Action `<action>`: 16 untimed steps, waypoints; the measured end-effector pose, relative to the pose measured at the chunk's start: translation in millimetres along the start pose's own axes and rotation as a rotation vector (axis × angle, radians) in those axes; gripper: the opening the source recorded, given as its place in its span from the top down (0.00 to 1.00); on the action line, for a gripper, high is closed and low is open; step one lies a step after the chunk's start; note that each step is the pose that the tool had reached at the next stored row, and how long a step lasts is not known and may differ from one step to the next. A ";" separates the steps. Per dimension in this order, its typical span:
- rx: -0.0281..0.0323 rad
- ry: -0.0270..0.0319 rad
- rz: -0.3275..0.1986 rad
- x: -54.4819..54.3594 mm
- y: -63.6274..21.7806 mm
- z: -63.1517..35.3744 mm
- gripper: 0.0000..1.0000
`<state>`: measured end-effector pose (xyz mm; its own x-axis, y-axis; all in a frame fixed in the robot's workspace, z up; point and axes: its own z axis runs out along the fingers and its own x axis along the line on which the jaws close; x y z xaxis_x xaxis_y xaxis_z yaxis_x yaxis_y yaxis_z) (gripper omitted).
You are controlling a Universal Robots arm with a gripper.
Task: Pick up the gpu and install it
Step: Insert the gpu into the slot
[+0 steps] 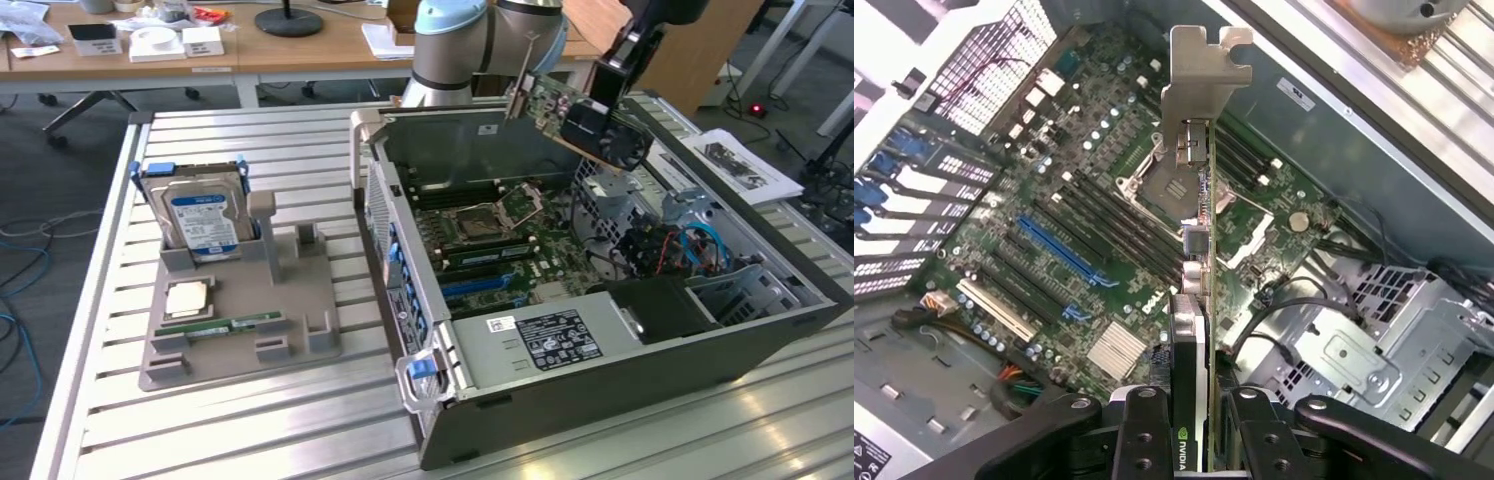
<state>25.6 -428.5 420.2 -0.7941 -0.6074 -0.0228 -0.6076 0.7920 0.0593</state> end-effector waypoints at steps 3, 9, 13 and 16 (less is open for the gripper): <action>-0.0004 0.0012 -0.021 0.0 0.0 0.0 0.73; -0.0013 0.0035 -0.062 0.0 0.0 0.0 0.73; -0.0019 0.0051 -0.089 0.0 0.0 0.0 0.73; -0.0024 0.0063 -0.111 0.0 0.0 0.0 0.73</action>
<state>25.5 -428.5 420.2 -0.7220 -0.6915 -0.0230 -0.6914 0.7200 0.0591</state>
